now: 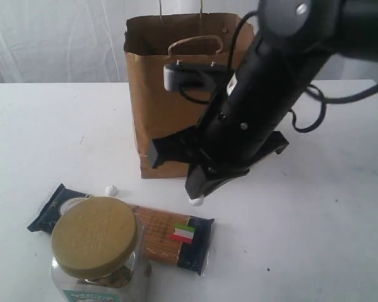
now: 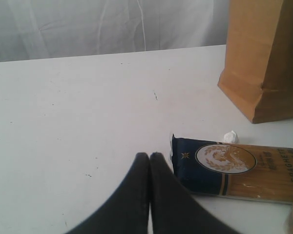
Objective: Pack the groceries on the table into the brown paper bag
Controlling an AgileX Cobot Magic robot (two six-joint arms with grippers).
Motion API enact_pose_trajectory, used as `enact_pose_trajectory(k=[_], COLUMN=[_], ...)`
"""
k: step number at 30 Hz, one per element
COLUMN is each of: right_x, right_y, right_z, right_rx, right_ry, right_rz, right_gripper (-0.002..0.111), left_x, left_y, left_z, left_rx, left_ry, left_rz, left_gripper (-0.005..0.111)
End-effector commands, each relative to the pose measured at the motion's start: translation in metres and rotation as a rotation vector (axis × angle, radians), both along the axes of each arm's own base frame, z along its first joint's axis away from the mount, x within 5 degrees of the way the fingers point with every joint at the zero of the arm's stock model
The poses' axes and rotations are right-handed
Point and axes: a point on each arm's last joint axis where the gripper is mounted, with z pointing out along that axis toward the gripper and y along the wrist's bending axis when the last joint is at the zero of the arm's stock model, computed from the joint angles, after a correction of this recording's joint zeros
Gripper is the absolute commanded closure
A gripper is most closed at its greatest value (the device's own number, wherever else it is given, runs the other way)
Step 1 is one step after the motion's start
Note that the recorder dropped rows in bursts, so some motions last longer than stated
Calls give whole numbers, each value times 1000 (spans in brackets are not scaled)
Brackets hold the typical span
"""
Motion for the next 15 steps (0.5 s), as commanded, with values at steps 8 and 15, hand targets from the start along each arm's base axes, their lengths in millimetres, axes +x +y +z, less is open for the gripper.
enact_pose_trajectory(k=[8,15], right_x=[-50,35], right_y=[-14,-24], right_z=[129,139], right_rx=[708,615], right_ry=[-486,-1233], right_rz=[106,-363], right_gripper=[105,105], left_x=[0,0], left_y=[0,0], left_z=[-1,-1], left_rx=[-10,-10], left_ry=[-1,-1], left_rz=[-5,-5], left_gripper=[107,107])
